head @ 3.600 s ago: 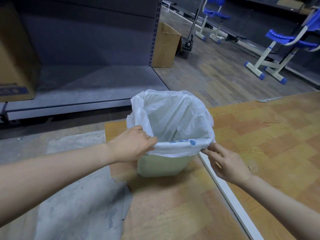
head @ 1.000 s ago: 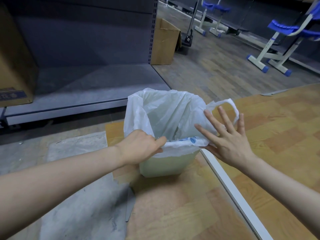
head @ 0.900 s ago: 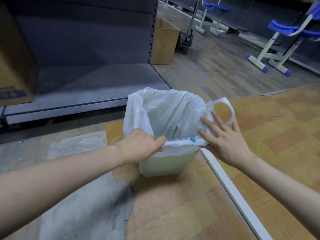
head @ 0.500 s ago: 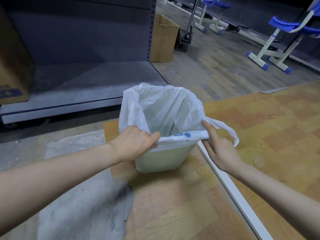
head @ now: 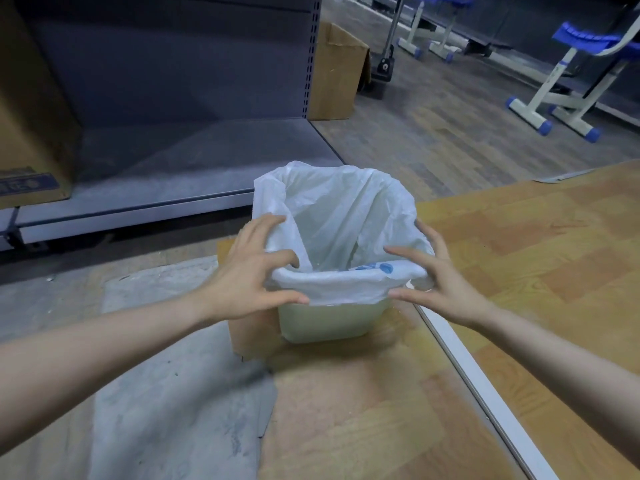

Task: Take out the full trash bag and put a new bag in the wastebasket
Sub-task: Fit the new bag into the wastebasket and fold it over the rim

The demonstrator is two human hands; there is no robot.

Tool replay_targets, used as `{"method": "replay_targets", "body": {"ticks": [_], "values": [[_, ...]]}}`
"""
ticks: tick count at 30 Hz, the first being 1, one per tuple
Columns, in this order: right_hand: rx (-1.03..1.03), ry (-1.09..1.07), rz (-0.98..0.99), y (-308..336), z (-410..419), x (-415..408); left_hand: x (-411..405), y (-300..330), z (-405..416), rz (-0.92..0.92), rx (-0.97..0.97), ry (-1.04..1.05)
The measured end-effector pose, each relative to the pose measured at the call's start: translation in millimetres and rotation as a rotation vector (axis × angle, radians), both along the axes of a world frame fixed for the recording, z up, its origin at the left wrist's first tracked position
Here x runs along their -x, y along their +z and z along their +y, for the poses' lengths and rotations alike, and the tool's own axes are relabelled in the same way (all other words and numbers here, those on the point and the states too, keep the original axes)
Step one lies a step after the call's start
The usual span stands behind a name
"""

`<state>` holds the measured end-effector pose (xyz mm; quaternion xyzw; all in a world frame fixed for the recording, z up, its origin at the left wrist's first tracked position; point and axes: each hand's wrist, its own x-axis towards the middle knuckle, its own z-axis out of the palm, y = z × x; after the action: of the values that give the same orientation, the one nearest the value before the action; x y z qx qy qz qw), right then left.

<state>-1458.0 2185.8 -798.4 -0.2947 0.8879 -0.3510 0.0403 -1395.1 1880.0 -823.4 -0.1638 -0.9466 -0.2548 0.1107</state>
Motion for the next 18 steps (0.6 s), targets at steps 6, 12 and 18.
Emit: {"method": "replay_targets", "body": {"ticks": [6,12,18], "values": [[0.131,-0.151,-0.036,-11.2,-6.5,-0.5,0.0,-15.2,14.1,-0.079,-0.394,0.066],[0.185,-0.193,0.109,-24.3,-8.7,-2.3,-2.1,-28.6,22.5,0.155,-0.359,0.139],[0.257,-0.258,0.44,-54.9,-18.8,1.8,16.0,-58.2,26.7,0.358,-0.44,0.035]]}}
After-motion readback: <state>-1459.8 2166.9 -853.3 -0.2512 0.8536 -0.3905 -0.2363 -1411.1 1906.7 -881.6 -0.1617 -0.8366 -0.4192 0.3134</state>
